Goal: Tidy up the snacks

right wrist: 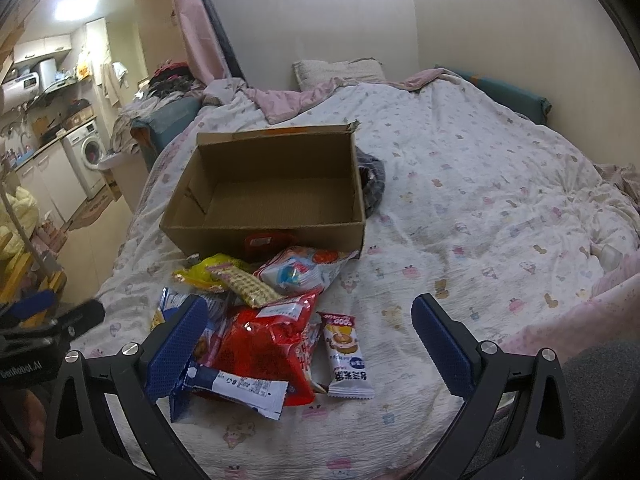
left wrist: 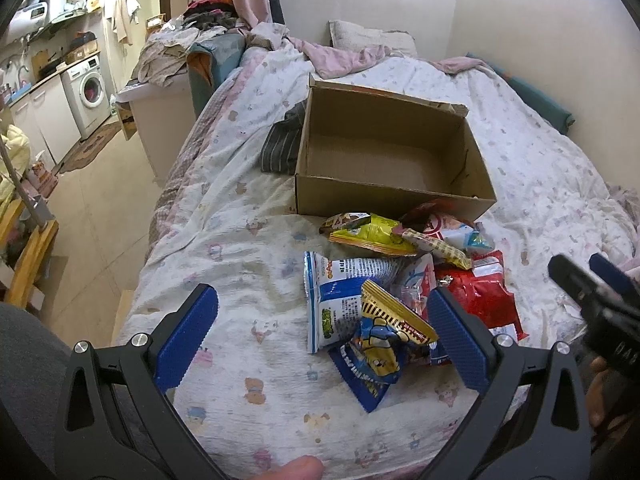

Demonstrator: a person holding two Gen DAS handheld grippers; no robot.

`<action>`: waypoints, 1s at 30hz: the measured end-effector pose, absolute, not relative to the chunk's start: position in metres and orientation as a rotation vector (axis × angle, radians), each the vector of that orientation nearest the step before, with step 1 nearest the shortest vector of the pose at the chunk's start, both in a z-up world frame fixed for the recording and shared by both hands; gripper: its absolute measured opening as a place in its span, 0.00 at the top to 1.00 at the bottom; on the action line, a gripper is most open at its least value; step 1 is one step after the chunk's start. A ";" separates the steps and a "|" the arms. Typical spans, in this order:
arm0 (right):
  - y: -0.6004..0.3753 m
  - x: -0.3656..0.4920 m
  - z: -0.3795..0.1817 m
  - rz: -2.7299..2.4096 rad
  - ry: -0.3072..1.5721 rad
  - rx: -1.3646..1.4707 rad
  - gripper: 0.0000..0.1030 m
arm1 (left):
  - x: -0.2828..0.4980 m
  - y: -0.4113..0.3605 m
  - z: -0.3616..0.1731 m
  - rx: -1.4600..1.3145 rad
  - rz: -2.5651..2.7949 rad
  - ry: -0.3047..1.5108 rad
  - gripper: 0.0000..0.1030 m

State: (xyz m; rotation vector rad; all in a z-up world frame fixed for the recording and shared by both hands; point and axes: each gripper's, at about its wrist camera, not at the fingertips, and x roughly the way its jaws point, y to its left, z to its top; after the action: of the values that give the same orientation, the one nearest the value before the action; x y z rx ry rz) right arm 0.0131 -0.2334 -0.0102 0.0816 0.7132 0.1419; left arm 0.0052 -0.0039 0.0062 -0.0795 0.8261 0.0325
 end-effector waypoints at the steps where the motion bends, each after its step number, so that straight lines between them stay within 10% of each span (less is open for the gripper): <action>1: -0.235 0.015 -0.007 0.151 0.718 0.086 0.00 | 0.006 -0.004 0.009 -0.077 0.024 0.828 0.00; 30: -0.295 0.091 -0.035 0.202 1.027 0.339 0.00 | 0.055 -0.045 -0.084 0.163 -0.210 1.367 0.00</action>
State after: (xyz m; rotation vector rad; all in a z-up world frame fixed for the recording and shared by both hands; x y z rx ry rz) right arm 0.0912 -0.2948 -0.0350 0.3387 1.0275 0.2021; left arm 0.0550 -0.0446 -0.0844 0.1633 1.3666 -0.2103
